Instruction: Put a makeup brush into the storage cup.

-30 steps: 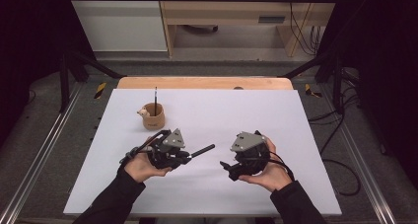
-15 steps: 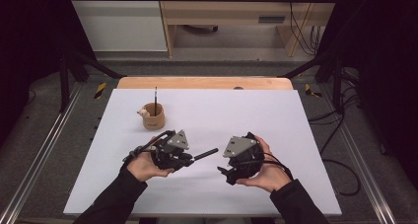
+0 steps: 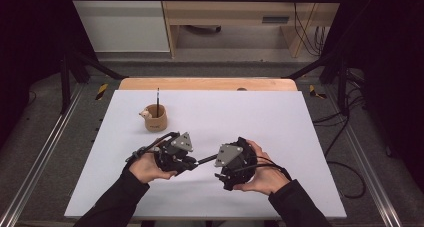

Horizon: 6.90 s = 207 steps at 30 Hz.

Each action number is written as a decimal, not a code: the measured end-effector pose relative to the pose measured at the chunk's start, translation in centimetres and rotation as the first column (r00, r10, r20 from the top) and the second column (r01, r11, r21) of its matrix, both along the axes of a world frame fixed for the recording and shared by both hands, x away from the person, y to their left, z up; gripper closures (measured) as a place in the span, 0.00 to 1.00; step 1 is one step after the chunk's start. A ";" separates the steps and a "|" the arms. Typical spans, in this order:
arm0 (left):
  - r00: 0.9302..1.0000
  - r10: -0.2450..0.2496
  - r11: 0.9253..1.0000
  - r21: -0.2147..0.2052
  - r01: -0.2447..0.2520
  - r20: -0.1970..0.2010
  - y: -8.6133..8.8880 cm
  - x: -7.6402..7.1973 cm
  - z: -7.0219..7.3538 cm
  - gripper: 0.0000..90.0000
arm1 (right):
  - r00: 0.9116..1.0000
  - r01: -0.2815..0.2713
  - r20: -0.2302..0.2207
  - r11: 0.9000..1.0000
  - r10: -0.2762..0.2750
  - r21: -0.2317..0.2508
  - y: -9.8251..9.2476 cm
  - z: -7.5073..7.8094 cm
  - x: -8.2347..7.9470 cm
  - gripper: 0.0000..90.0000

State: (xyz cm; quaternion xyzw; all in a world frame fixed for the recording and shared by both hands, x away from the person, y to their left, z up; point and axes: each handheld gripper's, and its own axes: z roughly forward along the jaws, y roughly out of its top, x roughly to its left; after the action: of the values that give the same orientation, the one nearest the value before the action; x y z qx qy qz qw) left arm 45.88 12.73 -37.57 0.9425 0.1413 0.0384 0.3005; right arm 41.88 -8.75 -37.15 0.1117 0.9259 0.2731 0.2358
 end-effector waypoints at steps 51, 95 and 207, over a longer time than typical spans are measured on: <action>0.997 -0.072 0.997 0.037 0.073 -0.039 -2.4 -0.5 0.8 0.86 | 0.962 -0.232 0.098 0.951 0.256 -0.206 2.0 -1.5 -0.3 0.74; 0.996 0.007 0.996 -0.087 0.001 0.094 -0.5 -0.1 1.5 0.34 | 0.969 -0.212 0.080 0.952 0.234 -0.221 0.3 -2.2 0.5 0.88; 0.938 0.341 0.712 -0.636 -0.299 -0.059 1.4 -2.5 -3.9 0.15 | 0.979 0.196 -0.150 0.826 -0.136 0.528 -4.1 -6.4 0.0 0.88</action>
State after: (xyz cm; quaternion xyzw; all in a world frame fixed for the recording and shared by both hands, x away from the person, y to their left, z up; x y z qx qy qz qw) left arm 43.36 14.18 -41.48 0.7441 0.2972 0.0694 0.5942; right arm 41.90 -12.81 -43.54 0.2681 0.8092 0.4950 0.1682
